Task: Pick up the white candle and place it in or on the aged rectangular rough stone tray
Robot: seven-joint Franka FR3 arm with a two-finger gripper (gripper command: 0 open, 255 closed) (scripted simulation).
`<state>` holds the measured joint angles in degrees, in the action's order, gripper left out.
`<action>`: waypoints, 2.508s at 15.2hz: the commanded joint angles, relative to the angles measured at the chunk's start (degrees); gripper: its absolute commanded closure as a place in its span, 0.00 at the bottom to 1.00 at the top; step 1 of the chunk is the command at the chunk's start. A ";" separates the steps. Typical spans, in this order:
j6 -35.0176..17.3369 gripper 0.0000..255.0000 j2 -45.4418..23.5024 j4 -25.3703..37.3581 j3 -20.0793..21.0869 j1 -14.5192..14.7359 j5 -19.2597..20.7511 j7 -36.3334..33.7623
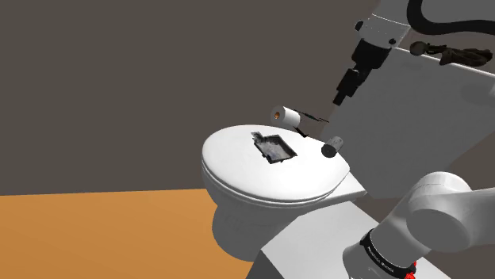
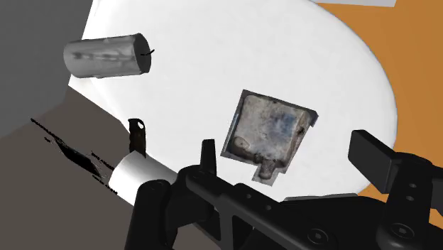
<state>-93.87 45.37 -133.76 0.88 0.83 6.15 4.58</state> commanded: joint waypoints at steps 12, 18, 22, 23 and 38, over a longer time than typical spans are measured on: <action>-16.26 0.00 -13.00 -4.14 -2.06 -12.50 1.22 -22.61; -24.14 0.00 -19.74 -5.84 -3.96 -18.87 1.85 -34.56; -29.19 0.00 -23.89 -7.13 -5.53 -22.88 2.13 -42.36; -30.44 0.00 -24.88 -7.49 -5.97 -23.84 2.19 -44.29; -45.27 0.00 -35.34 -12.48 -9.50 -30.04 2.41 -56.48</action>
<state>-138.35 10.59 -146.07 -8.48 -29.13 8.54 -52.05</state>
